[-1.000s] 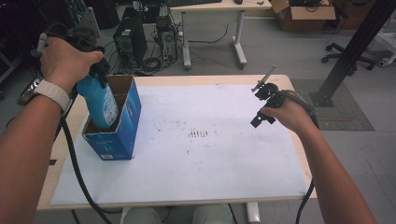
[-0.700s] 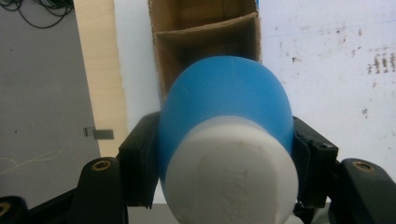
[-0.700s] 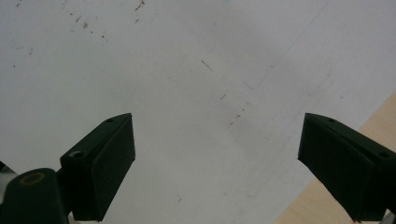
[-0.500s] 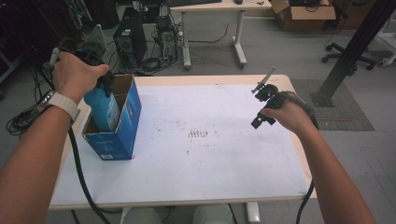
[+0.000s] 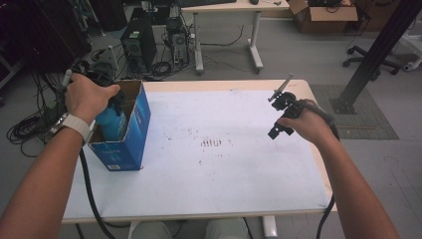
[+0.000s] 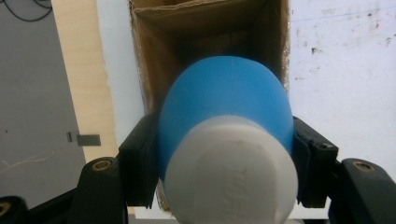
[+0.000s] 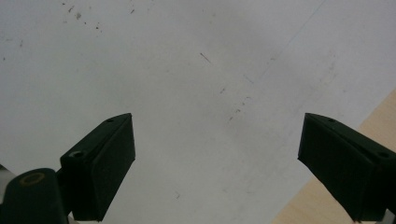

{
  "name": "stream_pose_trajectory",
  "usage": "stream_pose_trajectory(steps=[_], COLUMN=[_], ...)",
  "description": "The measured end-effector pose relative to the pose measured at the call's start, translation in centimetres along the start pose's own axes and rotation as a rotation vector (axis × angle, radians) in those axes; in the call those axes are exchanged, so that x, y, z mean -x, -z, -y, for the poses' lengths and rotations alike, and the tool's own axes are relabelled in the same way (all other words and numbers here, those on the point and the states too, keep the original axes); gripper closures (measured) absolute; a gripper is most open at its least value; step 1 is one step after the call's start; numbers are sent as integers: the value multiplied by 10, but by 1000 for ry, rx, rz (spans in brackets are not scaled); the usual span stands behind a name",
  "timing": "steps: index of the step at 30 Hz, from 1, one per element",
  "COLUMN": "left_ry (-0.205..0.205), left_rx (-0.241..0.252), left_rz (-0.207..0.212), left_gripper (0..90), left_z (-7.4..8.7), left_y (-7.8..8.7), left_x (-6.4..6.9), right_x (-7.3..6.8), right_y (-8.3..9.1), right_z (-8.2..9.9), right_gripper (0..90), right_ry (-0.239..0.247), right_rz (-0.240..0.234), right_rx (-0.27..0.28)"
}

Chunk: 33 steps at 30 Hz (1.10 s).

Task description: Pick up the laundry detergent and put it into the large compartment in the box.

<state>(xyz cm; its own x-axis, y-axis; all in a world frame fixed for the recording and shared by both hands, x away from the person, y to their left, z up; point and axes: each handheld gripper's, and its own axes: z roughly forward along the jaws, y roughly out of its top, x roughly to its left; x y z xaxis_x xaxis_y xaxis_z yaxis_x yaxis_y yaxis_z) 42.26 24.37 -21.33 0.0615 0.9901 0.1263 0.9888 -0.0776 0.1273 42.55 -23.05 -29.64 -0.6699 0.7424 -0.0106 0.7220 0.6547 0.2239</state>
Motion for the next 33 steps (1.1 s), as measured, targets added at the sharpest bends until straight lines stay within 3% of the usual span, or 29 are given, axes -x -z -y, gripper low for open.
stream_pose_trajectory(steps=[11, 24, 33], left_ry=[-12, 6, 2], left_rx=[4, 9, -13], left_rz=[0, 11, 27], left_gripper=[376, 376, 375], left_z=[3, 5, 5], left_y=[-23, -40, -53], left_x=[-1, -4, -3], right_x=[0, 0, -1], right_y=[-2, -5, -6], right_z=[0, 0, -2], right_gripper=[108, 108, 108], right_ry=[1, -1, -1], right_rz=[-1, -5, -5], right_rx=[0, -5, -8])
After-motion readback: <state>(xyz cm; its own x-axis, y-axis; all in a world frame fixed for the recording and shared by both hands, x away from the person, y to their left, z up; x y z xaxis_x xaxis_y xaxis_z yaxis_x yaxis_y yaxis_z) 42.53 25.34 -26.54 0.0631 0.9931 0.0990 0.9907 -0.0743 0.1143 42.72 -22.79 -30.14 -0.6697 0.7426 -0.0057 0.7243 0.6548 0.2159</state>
